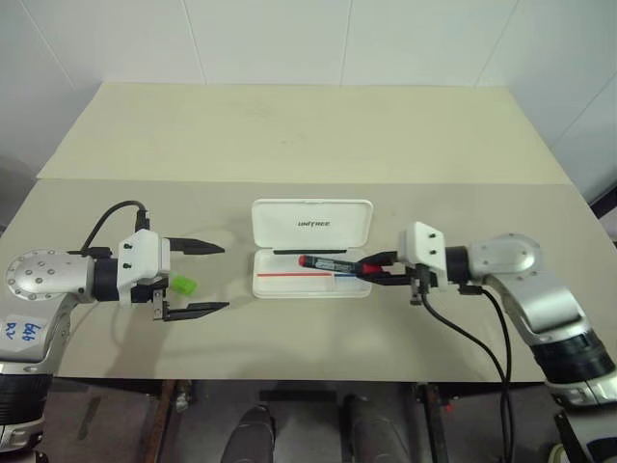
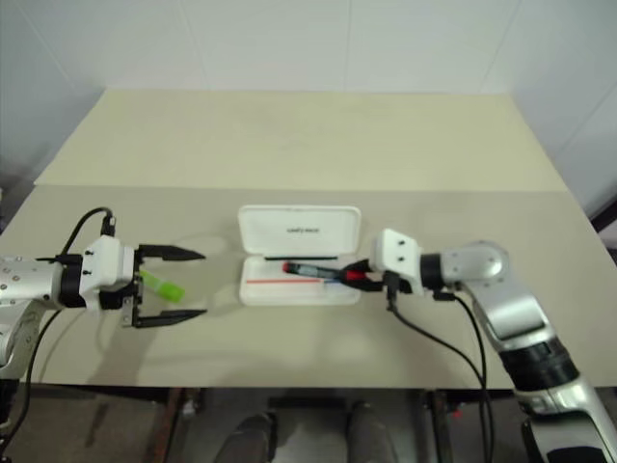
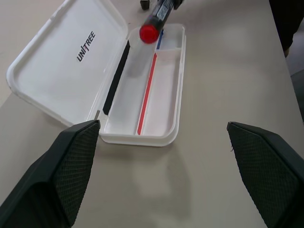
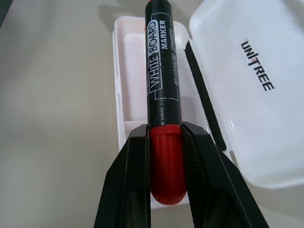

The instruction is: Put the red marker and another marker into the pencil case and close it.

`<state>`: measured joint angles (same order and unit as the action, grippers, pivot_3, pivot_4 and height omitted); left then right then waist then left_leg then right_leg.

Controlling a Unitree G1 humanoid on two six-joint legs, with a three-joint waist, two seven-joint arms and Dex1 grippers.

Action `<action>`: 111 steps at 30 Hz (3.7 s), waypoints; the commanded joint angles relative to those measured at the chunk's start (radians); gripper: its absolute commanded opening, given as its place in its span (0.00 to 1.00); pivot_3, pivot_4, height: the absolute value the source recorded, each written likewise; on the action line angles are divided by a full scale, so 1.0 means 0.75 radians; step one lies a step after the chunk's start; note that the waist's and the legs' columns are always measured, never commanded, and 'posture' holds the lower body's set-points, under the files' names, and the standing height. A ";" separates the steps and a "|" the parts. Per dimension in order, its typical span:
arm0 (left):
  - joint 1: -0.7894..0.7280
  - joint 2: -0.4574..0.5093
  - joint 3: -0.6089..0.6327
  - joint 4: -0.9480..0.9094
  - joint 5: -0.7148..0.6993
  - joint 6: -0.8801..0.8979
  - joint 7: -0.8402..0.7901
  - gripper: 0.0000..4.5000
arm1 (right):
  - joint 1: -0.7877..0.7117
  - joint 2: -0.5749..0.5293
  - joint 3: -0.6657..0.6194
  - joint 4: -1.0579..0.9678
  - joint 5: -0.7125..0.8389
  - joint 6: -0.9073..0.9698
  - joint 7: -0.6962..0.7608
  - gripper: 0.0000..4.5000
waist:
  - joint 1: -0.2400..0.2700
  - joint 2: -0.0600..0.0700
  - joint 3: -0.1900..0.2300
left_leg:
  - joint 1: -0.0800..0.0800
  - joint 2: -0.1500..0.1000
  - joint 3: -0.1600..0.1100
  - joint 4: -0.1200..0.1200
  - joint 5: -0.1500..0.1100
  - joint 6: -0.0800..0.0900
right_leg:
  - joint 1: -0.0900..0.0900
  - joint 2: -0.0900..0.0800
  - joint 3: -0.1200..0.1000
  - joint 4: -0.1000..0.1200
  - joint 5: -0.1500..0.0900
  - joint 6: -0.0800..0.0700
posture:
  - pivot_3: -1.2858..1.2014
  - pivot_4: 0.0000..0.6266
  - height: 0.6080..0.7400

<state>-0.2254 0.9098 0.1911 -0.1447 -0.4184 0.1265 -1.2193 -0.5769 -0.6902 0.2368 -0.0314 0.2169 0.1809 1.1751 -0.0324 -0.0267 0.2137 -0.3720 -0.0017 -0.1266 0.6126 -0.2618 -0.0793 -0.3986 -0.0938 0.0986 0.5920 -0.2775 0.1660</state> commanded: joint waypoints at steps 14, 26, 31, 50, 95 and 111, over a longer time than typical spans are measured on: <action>0.054 -0.002 0.031 -0.120 -0.018 0.020 0.098 1.00 | -0.348 0.315 0.145 0.638 -0.260 -0.446 0.037 0.13 | -0.035 0.000 0.000 | -0.006 0.000 0.001 -0.002 0.000 0.000 | -0.015 0.001 0.001 0.012 -0.001 -0.002 | 0.52 0.24 1.00; 0.042 -0.013 0.013 -0.116 -0.016 0.017 0.108 1.00 | -0.348 0.359 0.115 0.679 -0.266 -0.514 0.042 0.51 | -0.037 0.000 0.000 | -0.006 0.000 0.001 -0.001 0.001 -0.001 | -0.015 0.001 0.001 0.014 -0.001 -0.003 | 0.52 0.24 1.00; 0.026 -0.016 0.002 -0.102 -0.014 0.011 0.098 1.00 | -0.338 0.351 0.094 0.598 -0.231 -0.469 0.057 0.51 | -0.037 0.000 0.000 | -0.006 0.000 0.001 -0.001 0.001 -0.001 | -0.015 0.001 0.001 0.015 -0.001 -0.003 | 0.52 0.24 1.00; 0.033 -0.005 0.021 -0.083 -0.015 -0.005 0.082 1.00 | 0.066 0.094 -0.230 -0.406 0.139 0.235 -0.098 0.99 | -0.025 0.000 0.000 | -0.006 0.000 0.000 -0.001 0.001 -0.001 | -0.015 0.001 0.001 0.015 -0.002 -0.004 | 0.52 0.24 1.00; -0.529 0.390 -0.152 1.079 0.378 -0.669 -0.470 1.00 | 0.244 0.010 -0.339 -0.441 0.225 0.300 -0.287 0.99 | -0.001 -0.001 0.000 | -0.006 0.002 0.004 -0.001 0.001 -0.001 | -0.015 0.003 0.002 0.014 -0.004 -0.007 | 0.52 0.24 1.00; -1.236 0.123 -0.741 1.786 0.775 -1.072 -0.527 1.00 | 0.346 -0.015 -0.425 -0.593 0.255 0.362 -0.435 0.99 | -0.006 -0.003 0.000 | -0.009 0.002 0.004 0.000 0.000 0.000 | -0.018 0.003 0.001 0.019 -0.006 -0.003 | 0.52 0.24 1.00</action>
<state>-1.1344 0.9933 -0.3512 1.1715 0.1488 -0.6506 -1.5025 -0.3231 -0.6872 -0.0435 -0.4310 0.3879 0.4514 0.8610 -0.0370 -0.0286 0.2136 -0.3785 0.0000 -0.1238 0.6129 -0.2617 -0.0795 -0.4119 -0.0917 0.0991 0.6064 -0.2822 0.1638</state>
